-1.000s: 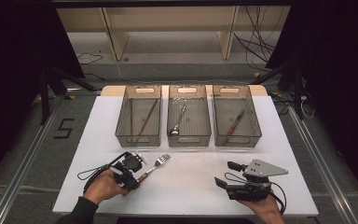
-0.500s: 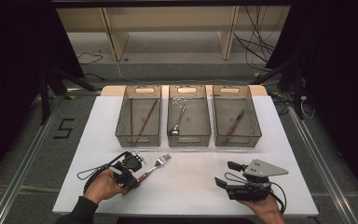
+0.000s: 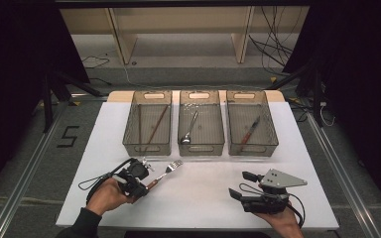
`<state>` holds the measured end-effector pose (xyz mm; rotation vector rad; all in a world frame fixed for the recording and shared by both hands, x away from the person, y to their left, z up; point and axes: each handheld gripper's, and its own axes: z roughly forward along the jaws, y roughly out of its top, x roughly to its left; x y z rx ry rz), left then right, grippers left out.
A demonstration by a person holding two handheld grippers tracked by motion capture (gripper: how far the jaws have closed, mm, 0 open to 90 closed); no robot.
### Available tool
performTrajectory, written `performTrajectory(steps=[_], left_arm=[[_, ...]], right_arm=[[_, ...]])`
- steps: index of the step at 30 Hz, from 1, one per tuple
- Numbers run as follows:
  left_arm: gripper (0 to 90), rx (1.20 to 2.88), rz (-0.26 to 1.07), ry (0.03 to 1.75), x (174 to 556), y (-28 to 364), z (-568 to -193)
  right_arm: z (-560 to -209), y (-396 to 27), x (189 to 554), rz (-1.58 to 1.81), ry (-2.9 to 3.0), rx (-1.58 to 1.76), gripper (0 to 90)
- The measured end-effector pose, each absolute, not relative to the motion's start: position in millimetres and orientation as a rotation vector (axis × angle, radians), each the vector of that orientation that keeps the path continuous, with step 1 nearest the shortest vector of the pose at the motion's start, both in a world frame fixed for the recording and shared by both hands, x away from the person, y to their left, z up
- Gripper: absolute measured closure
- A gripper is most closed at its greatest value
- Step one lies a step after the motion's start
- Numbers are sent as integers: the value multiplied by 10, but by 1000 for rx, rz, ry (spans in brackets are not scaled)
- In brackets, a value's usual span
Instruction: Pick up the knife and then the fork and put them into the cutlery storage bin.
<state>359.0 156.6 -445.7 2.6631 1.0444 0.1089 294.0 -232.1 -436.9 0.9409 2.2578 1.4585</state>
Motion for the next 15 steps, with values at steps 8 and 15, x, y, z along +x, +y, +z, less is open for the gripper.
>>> performTrajectory(steps=[8, 15], left_arm=[[759, 2579, 107, 973, 3560, 1482, -4285], [759, 2497, 126, 915, 3598, 1340, -4105]], right_arm=[[-4371, -2323, 2942, 1464, 2255, 942, 265], [-4375, -2317, 2944, 1465, 2259, 946, 265]])
